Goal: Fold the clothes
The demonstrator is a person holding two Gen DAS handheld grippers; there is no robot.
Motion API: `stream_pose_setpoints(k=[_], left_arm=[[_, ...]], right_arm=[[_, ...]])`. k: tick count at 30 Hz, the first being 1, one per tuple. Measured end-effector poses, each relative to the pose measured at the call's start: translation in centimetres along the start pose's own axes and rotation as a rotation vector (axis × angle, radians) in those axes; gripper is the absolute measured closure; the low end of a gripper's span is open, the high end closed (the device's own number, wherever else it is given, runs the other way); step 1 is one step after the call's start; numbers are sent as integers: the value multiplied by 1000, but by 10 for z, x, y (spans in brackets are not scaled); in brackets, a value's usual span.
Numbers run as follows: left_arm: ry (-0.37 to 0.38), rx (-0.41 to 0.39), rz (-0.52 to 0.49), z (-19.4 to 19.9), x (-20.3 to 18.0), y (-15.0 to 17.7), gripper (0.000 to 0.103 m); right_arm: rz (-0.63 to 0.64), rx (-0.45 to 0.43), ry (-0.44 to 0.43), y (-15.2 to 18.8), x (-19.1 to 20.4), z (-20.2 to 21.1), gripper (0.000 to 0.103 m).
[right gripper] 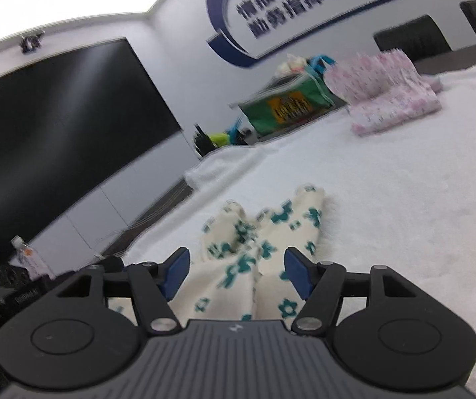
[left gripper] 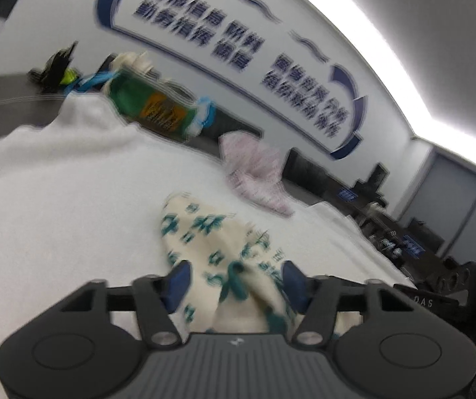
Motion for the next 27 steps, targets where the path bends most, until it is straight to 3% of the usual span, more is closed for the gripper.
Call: stream_pose_setpoints(k=[1,2,3,4,6,9,13,15,17,18,19,22,23,25,27], left_arm=[[4,7,19,0,0,1,50],[28,7,33,2,-1,3,56],[51,6,48,4,-2,4,78],[68,3,49,5,-5,3,84],[90,-13,19,3,-15,-3,87],[132,-16,-33,-7,-32,-14,89],[-16,76,-159,-37,-28,2,85],[-77,104,-165,-43,-19,12,76],[-86,48,-123,-30,-13,8,65],[-88,5,-119,-21,-13,5,50],[-100,-37,-126,-10,-13,2,46],[-123,-130,-175,17,-21,-6,48],[-115,-150,-206,24,-29,-5,49],[-97,-190,-268,37,-45,-4,51],[-99,-193,-312,40,-58,3,53]], right_arm=[[-5,17,-3,3,0,-4,51],[-10,32,-15,6,1,-7,70],[-13,47,-28,9,2,-10,85],[-6,49,-21,10,3,-10,87],[12,22,-18,10,7,-3,94],[23,-51,-25,4,13,21,95],[9,-59,25,1,7,35,95],[38,22,120,11,1,21,94],[89,47,179,19,2,12,89],[100,28,183,16,4,13,81],[109,5,184,13,6,16,70],[181,-126,228,-6,17,34,66],[217,-137,203,-8,25,36,66],[291,-150,141,-12,42,41,72],[322,-74,78,-1,56,26,80]])
Point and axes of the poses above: each gripper's, at about its wrist camera, not at the fingertips, and z roughly against the way its jaws point, x to its left, y to its underside, the point moved 6 cm from there along -z, roughly the way its jaws point, and after that the axes turned 1 degree about y, right-handed, at the moved point
